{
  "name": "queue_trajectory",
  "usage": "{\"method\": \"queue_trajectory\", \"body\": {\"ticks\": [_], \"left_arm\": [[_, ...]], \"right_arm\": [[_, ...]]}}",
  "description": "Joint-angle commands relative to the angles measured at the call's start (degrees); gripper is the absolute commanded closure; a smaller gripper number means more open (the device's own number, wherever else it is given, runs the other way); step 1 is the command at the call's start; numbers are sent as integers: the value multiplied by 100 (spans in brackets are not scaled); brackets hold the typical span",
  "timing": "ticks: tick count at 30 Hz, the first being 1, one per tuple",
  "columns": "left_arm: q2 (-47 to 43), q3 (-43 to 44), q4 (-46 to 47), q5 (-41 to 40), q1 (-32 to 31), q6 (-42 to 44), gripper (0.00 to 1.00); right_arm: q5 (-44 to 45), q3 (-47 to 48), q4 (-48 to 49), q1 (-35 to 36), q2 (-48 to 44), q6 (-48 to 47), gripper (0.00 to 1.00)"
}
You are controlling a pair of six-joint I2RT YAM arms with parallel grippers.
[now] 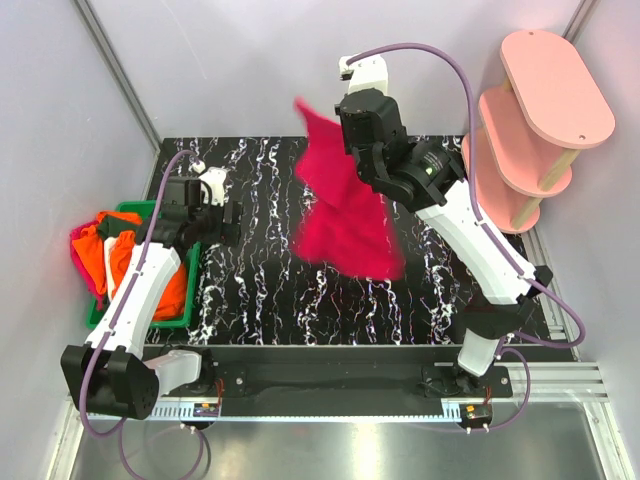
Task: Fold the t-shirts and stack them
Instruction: Flatten out the tshirt
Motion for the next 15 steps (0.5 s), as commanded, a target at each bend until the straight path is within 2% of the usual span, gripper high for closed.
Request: {"method": "queue_trajectory", "body": {"ticks": [1,15], "left_arm": [[-15,200,222,115,35,-19,1],[258,666,239,396,35,-185,1]], "right_arm": [[-44,62,324,-3,-174,40,100],[-359,-307,289,-82,-279,277,100]]}}
